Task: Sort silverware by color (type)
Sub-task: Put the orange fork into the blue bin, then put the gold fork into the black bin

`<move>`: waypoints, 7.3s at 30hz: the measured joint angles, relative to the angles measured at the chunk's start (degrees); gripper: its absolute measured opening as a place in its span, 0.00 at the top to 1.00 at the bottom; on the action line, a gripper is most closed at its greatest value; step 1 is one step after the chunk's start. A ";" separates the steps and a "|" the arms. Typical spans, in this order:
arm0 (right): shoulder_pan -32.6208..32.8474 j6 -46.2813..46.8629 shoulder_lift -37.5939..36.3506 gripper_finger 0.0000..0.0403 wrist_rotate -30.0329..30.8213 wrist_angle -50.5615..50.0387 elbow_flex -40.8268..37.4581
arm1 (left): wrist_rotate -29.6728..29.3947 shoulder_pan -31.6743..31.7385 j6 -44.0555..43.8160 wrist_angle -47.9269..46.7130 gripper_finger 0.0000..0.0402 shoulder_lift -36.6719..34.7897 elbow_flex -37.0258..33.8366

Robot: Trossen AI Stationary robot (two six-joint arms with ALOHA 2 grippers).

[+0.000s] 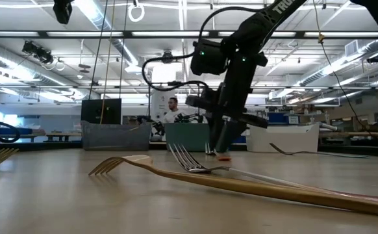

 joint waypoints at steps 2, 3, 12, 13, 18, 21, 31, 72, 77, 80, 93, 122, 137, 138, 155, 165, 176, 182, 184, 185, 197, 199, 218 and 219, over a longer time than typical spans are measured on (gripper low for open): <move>-0.02 0.11 0.61 0.71 0.44 -0.12 0.10 | 0.02 0.00 0.01 0.07 0.74 0.05 0.00; 0.03 0.04 0.64 0.71 0.53 -0.90 0.05 | 0.03 -0.01 0.00 0.16 0.74 0.19 0.00; 0.08 -1.91 1.95 0.76 1.31 -1.62 0.26 | 0.01 0.00 0.00 0.83 0.74 0.78 0.00; 0.08 -2.74 1.84 0.78 1.39 -1.87 0.26 | 0.02 0.00 -0.02 0.81 0.74 0.81 -0.04; -0.03 -6.15 1.90 0.95 1.58 -2.59 0.20 | 0.00 0.00 -0.30 0.99 0.74 1.29 -0.04; -0.09 -8.36 1.62 0.96 0.71 -2.57 0.15 | -0.24 0.00 -0.95 1.02 0.74 1.63 -0.04; -0.05 -14.28 -8.87 0.97 -2.25 1.05 -0.11 | -7.74 0.00 -3.74 6.43 0.74 1.90 -0.04; -33.68 -62.30 -9.85 0.97 -39.29 40.13 0.07 | -8.14 36.47 5.12 15.12 0.74 1.88 0.00; -35.69 -54.68 -6.85 0.97 -43.65 42.97 0.13 | -8.10 38.94 0.31 15.09 0.74 1.88 0.00; -35.53 -53.73 -6.00 0.97 -44.81 43.19 0.13 | -8.04 39.01 -1.92 15.13 0.74 1.86 0.00; -36.55 -69.67 -6.08 0.97 -42.81 33.43 0.18 | -8.02 38.91 -5.80 15.13 0.74 1.86 0.00; -30.00 -72.25 -6.10 0.82 -23.31 29.30 0.18 | -10.51 38.91 10.33 14.52 0.74 3.08 0.00; -24.64 -70.10 -14.34 0.81 -6.48 12.16 13.41 | -3.34 38.88 19.30 14.50 0.74 5.51 0.00; -24.13 -69.08 -15.26 0.81 -6.02 8.78 14.89 | -1.39 38.77 18.96 14.33 0.74 5.51 0.00; -7.73 -51.55 -22.05 0.81 5.27 -23.62 19.96 | 26.09 27.98 9.08 -15.79 0.81 5.52 0.00; -1.60 -43.34 -22.05 0.81 7.85 -35.27 19.94 | 32.43 19.54 -16.45 -39.74 0.81 5.66 0.00; 0.91 -36.53 -22.05 0.81 8.16 -43.81 19.91 | 35.64 5.88 -43.28 -41.75 0.81 10.27 0.02; 2.21 -35.25 -22.05 0.81 8.00 -47.39 19.89 | 34.00 -2.42 -51.94 -39.65 0.81 17.63 0.02; 2.79 -35.25 -22.05 0.81 8.00 -47.94 19.89 | 32.32 -5.11 -53.46 -39.32 0.81 20.45 0.02; 3.10 -35.27 -22.05 0.81 7.98 -48.08 19.89 | 31.68 -6.30 -53.85 -39.36 0.81 21.80 0.02; 5.02 -35.28 -22.05 0.81 7.37 -48.16 19.87 | 35.40 -11.69 -58.94 -26.57 0.79 33.87 0.02; 5.24 -35.28 -22.05 0.81 7.38 -48.12 19.87 | 36.90 -12.22 -59.91 -23.10 0.76 35.67 0.02; 7.46 -35.28 -22.05 0.81 8.00 -47.88 19.87 | 32.98 -23.53 -87.95 -17.85 0.69 47.86 0.04; 7.44 -35.26 -22.05 0.81 8.02 -47.86 19.87 | 32.96 -23.75 -87.97 -16.91 0.69 48.44 0.04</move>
